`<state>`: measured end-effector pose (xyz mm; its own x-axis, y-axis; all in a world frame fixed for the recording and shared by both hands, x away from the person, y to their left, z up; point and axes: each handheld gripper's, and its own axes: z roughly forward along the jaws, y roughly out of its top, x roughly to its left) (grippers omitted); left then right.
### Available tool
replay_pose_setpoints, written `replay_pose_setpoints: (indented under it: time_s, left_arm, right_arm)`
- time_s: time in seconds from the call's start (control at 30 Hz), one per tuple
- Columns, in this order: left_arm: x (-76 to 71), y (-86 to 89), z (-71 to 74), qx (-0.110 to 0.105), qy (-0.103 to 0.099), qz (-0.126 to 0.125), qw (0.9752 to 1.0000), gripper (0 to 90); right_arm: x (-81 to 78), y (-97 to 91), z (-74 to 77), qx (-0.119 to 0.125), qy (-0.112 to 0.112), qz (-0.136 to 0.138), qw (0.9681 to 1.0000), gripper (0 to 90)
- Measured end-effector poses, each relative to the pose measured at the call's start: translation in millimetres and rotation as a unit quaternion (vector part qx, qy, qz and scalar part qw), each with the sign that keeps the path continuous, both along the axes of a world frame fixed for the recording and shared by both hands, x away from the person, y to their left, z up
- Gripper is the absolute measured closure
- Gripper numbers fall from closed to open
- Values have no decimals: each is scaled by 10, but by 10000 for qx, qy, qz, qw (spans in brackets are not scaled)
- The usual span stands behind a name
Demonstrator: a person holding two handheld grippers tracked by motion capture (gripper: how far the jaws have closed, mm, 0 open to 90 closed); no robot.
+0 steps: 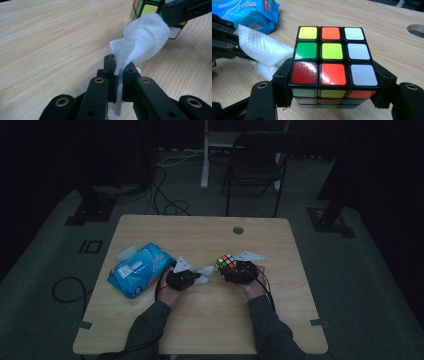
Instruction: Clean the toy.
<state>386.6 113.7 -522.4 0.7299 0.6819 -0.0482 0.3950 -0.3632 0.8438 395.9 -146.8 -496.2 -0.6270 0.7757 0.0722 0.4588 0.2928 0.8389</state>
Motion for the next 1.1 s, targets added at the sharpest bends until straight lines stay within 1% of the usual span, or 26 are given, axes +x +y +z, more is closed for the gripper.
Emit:
replay_pose_setpoints:
  time_s: [0.27, 0.47, 0.6, 0.73, 0.77, 1.1]
  left_arm:
    - [8, 63, -31, 34, 66, 91, 9999, 856]
    - [14, 111, -30, 20, 63, 174, 9998, 854]
    - [21, 147, -40, 31, 83, 231, 9997, 851]
    - [23, 184, -58, 35, 108, 289, 9995, 850]
    - [23, 192, -63, 24, 121, 306, 9995, 849]
    - [30, 277, -77, 27, 150, 420, 9990, 845]
  right_arm:
    - [-23, -22, -57, -71, 49, 10, 10000, 341]
    - [-38, -34, -102, -114, 90, 19, 9999, 340]
    - [-64, -35, -133, -256, 61, 14, 9997, 340]
    - [-78, -45, -147, -280, 54, 35, 9996, 341]
    - [-87, -54, -157, -323, 41, 24, 9995, 340]
    - [-110, -103, -219, -324, 76, -4, 9994, 340]
